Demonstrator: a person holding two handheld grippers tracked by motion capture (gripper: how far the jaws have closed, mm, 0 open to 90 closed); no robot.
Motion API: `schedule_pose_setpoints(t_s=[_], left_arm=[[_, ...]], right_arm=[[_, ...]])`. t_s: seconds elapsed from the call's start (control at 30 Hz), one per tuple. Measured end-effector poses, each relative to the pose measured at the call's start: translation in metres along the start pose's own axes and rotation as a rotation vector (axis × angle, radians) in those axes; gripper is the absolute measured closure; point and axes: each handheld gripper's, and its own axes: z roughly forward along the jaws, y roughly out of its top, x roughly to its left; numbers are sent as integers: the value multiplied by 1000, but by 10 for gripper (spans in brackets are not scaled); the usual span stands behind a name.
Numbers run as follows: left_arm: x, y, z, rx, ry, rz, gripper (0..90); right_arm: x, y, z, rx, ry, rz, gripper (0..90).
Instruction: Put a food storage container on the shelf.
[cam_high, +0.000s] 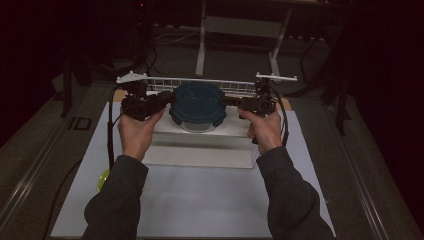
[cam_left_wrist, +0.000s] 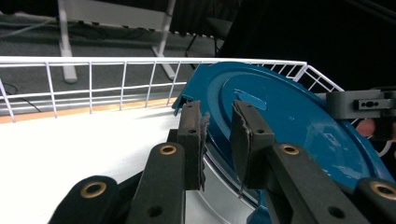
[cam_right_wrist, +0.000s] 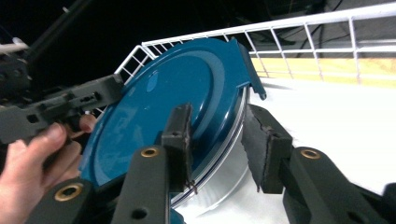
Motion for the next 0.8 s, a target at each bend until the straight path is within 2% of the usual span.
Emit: schedule_pose_setpoints(t_s=[0.1, 0.2, 0.33, 0.6, 0.8], left_arm=[[-1, 0, 1, -7, 16, 3, 754], [0, 0, 4, -7, 15, -10, 749], [1, 1, 7, -11, 18, -16, 754], [0, 3, 9, -6, 31, -3, 759], [1, 3, 9, -7, 27, -4, 759]], right_arm=[[5, 1, 0, -2, -33, -35, 638], [7, 0, 0, -7, -48, -49, 641], [6, 1, 1, -15, -52, -45, 659], [8, 1, 4, -37, -75, -52, 666], [9, 2, 4, -34, -82, -77, 665]])
